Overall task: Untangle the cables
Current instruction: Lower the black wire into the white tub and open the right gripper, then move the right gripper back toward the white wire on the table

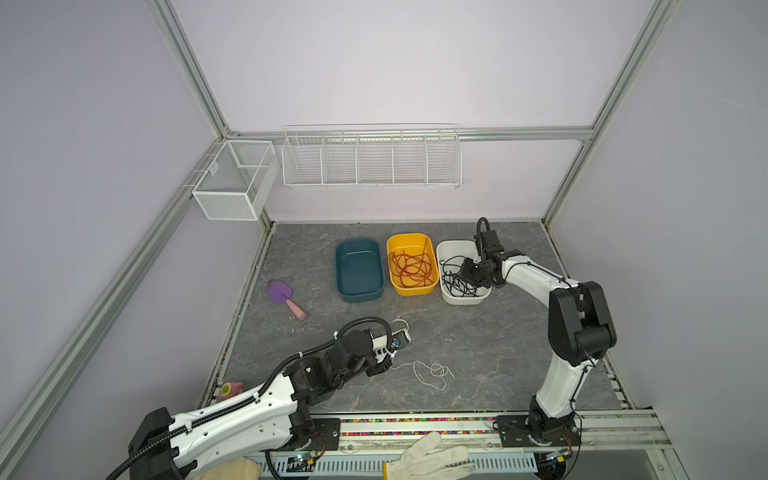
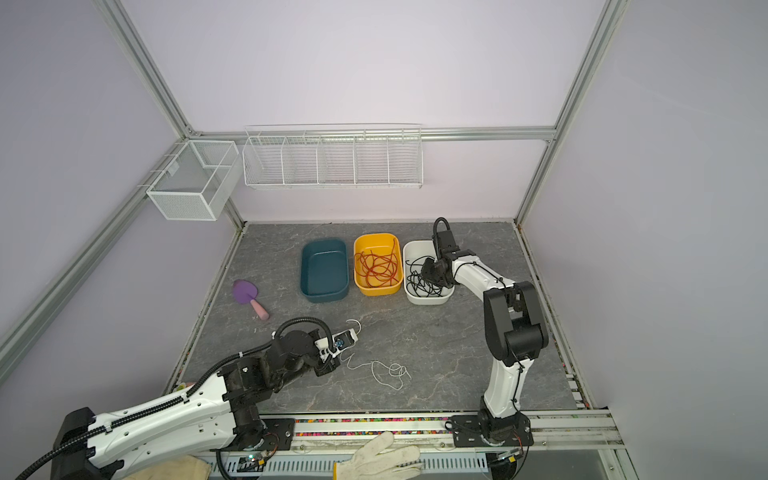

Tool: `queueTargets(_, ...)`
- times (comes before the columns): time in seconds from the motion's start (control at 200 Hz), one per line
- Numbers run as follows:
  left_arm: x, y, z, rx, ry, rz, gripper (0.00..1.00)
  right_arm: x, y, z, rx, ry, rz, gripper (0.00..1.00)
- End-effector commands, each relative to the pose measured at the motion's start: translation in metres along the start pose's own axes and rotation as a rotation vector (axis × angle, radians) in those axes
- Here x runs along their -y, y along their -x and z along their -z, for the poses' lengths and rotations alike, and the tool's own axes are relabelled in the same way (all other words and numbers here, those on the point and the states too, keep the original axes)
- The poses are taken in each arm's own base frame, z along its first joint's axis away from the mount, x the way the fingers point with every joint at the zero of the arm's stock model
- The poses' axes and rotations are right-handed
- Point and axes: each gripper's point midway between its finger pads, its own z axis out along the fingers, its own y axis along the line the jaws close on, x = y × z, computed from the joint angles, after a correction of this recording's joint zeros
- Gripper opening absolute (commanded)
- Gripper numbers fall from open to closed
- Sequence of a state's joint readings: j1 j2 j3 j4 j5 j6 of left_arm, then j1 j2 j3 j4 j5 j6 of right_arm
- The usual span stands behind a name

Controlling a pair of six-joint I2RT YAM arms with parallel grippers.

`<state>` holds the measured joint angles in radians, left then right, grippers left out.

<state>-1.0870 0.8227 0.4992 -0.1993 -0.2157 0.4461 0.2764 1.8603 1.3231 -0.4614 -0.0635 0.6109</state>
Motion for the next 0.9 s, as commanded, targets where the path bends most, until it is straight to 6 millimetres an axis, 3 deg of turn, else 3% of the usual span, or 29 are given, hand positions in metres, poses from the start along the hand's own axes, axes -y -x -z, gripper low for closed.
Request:
queueTargets(0.0, 0.002, 0.003, 0.001, 0.021, -0.007, -0.012, 0.00, -0.003, 0.007, 0.024, 0.036, 0.002, -0.005, 0.26)
queueTargets(0.46, 0.002, 0.001, 0.001, 0.016, -0.006, -0.015, 0.00, -0.001, 0.004, 0.067, 0.093, -0.005, 0.036, 0.59)
queueTargets(0.895, 0.003, 0.000, 0.000, -0.003, -0.016, 0.004, 0.00, -0.047, -0.051, 0.131, 0.210, 0.248, 0.238, 0.74)
